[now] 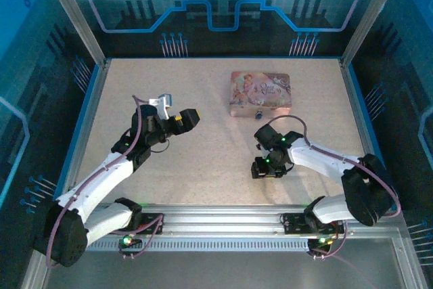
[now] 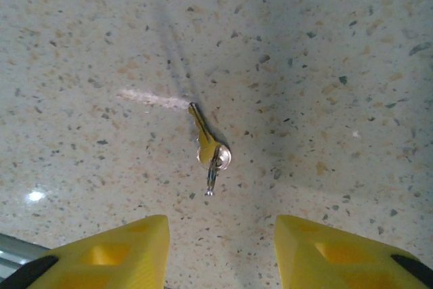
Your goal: Unlock the padlock with the key
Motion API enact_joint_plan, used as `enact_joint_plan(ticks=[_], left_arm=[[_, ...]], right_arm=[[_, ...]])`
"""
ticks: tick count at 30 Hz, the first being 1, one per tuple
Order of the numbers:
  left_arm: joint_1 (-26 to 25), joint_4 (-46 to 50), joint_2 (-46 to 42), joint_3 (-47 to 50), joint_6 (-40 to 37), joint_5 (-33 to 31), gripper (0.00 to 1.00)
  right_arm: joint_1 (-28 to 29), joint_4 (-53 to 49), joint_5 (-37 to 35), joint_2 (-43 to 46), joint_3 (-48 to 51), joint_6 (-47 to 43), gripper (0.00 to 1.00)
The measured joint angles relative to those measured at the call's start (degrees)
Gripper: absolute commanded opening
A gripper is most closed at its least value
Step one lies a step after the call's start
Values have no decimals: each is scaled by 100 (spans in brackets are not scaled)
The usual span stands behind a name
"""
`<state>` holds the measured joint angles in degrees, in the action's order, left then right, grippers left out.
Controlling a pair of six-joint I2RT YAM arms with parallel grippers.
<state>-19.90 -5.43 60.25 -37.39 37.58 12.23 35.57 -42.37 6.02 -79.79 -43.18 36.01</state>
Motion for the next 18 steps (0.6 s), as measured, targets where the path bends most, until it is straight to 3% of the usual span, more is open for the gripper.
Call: enact_joint_plan(ticks=[18], left_arm=[[-9, 0, -9, 7, 0, -44, 99]], right_arm=[[190, 304, -153, -688, -144, 2, 23]])
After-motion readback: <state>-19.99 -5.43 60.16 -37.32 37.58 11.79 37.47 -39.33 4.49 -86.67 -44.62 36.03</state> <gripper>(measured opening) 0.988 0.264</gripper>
